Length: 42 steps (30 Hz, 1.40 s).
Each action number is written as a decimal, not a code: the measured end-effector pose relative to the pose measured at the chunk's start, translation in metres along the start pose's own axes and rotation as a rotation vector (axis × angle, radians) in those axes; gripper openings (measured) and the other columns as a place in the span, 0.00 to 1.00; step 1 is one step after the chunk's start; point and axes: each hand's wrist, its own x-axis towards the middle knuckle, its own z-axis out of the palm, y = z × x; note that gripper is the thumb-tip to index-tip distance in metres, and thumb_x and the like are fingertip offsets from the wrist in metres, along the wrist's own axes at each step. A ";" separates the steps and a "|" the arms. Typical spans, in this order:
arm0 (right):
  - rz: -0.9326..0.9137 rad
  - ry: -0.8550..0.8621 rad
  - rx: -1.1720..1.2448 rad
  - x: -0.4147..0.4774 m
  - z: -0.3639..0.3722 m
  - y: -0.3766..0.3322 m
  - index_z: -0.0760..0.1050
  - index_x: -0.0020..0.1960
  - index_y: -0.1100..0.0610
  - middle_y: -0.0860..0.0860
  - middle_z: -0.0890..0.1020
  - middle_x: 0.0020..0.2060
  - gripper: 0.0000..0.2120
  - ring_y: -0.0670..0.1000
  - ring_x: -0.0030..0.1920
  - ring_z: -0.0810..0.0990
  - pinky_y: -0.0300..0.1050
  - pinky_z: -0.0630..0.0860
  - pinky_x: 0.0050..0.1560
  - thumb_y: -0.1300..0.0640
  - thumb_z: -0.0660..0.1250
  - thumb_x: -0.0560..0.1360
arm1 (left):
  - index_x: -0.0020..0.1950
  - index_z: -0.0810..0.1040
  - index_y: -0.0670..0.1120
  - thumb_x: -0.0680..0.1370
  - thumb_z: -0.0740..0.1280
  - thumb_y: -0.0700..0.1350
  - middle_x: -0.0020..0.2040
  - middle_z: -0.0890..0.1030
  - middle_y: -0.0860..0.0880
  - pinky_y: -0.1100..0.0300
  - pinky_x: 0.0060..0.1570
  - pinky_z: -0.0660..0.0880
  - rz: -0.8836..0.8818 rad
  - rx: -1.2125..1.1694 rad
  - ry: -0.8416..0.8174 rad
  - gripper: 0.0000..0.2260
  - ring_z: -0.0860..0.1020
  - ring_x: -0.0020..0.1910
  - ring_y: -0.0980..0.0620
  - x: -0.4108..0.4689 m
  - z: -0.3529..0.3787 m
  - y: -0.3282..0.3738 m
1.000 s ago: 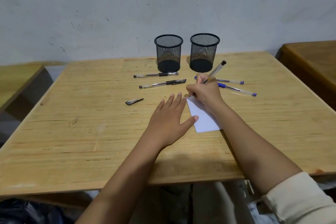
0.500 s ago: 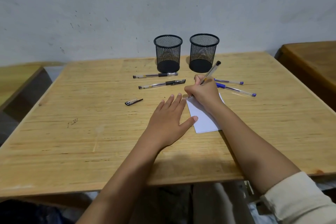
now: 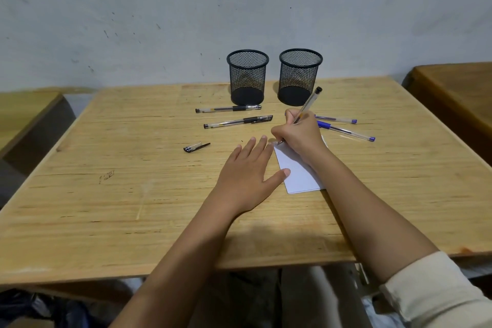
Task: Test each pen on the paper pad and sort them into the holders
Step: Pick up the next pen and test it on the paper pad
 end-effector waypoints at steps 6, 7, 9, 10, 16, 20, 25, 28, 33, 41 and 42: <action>0.019 0.033 0.015 0.000 0.000 -0.001 0.59 0.30 0.58 0.50 0.60 0.30 0.17 0.45 0.30 0.61 0.34 0.64 0.28 0.70 0.66 0.64 | 0.78 0.46 0.52 0.78 0.46 0.64 0.78 0.44 0.54 0.55 0.73 0.39 0.000 0.005 0.000 0.31 0.42 0.77 0.54 0.000 0.001 0.000; 0.027 0.034 0.038 0.000 0.000 -0.001 0.59 0.30 0.58 0.50 0.60 0.30 0.17 0.44 0.30 0.61 0.31 0.64 0.24 0.71 0.66 0.64 | 0.78 0.46 0.52 0.78 0.46 0.64 0.78 0.44 0.54 0.55 0.73 0.39 -0.001 0.004 -0.002 0.31 0.42 0.77 0.54 0.000 0.001 0.000; 0.015 0.056 0.049 -0.001 0.001 -0.001 0.59 0.29 0.58 0.49 0.62 0.30 0.17 0.42 0.31 0.63 0.27 0.62 0.21 0.71 0.66 0.64 | 0.77 0.46 0.52 0.78 0.46 0.64 0.78 0.44 0.54 0.55 0.73 0.39 -0.005 0.003 -0.007 0.31 0.42 0.77 0.54 0.000 0.000 0.000; 0.006 0.066 0.042 0.000 0.001 -0.001 0.60 0.29 0.58 0.47 0.63 0.29 0.17 0.40 0.32 0.63 0.26 0.63 0.22 0.70 0.67 0.64 | 0.77 0.46 0.52 0.78 0.46 0.64 0.78 0.44 0.54 0.55 0.73 0.39 -0.006 0.004 -0.008 0.31 0.41 0.77 0.54 0.000 0.000 0.000; -0.002 0.049 0.044 -0.001 0.001 0.000 0.59 0.29 0.59 0.46 0.62 0.29 0.17 0.41 0.32 0.61 0.33 0.63 0.28 0.71 0.66 0.64 | 0.77 0.46 0.52 0.78 0.46 0.64 0.78 0.44 0.54 0.54 0.73 0.39 -0.007 0.006 -0.011 0.31 0.41 0.77 0.54 0.000 0.000 0.000; 0.004 0.115 0.031 -0.002 0.002 0.001 0.64 0.33 0.62 0.48 0.67 0.30 0.13 0.42 0.43 0.70 0.36 0.66 0.33 0.70 0.68 0.65 | 0.77 0.46 0.52 0.78 0.46 0.65 0.78 0.44 0.54 0.54 0.73 0.39 -0.010 0.004 -0.012 0.31 0.41 0.77 0.54 0.000 0.000 0.000; 0.003 0.063 0.011 0.000 0.001 0.001 0.58 0.28 0.57 0.46 0.61 0.28 0.19 0.41 0.31 0.60 0.38 0.62 0.31 0.71 0.67 0.64 | 0.77 0.46 0.52 0.78 0.46 0.65 0.78 0.44 0.54 0.54 0.74 0.39 -0.007 0.001 -0.009 0.31 0.42 0.77 0.54 0.001 0.001 -0.001; -0.010 0.085 -0.025 0.001 0.001 0.001 0.58 0.28 0.57 0.48 0.60 0.27 0.19 0.44 0.29 0.62 0.38 0.62 0.30 0.70 0.67 0.64 | 0.77 0.46 0.52 0.78 0.46 0.65 0.78 0.44 0.54 0.54 0.74 0.39 -0.007 0.001 -0.008 0.31 0.41 0.77 0.54 0.001 0.001 -0.001; 0.029 0.119 0.296 0.002 -0.003 0.006 0.60 0.27 0.57 0.51 0.64 0.24 0.19 0.45 0.25 0.65 0.36 0.70 0.28 0.74 0.66 0.63 | 0.77 0.46 0.52 0.78 0.46 0.65 0.78 0.44 0.54 0.54 0.74 0.40 -0.004 -0.002 -0.006 0.31 0.42 0.77 0.54 0.001 0.002 -0.002; 0.045 -0.004 0.685 -0.002 -0.016 0.007 0.78 0.44 0.66 0.58 0.83 0.36 0.06 0.52 0.39 0.83 0.36 0.79 0.38 0.71 0.70 0.68 | 0.77 0.47 0.52 0.78 0.47 0.64 0.78 0.45 0.54 0.55 0.74 0.40 0.010 -0.027 0.006 0.31 0.42 0.77 0.55 -0.001 0.001 -0.003; 0.045 -0.021 0.702 -0.002 -0.017 0.006 0.78 0.47 0.68 0.56 0.83 0.35 0.07 0.52 0.39 0.84 0.35 0.79 0.39 0.71 0.69 0.69 | 0.77 0.47 0.52 0.78 0.47 0.64 0.78 0.45 0.54 0.55 0.74 0.40 0.011 -0.030 0.005 0.31 0.42 0.77 0.55 -0.001 0.002 -0.003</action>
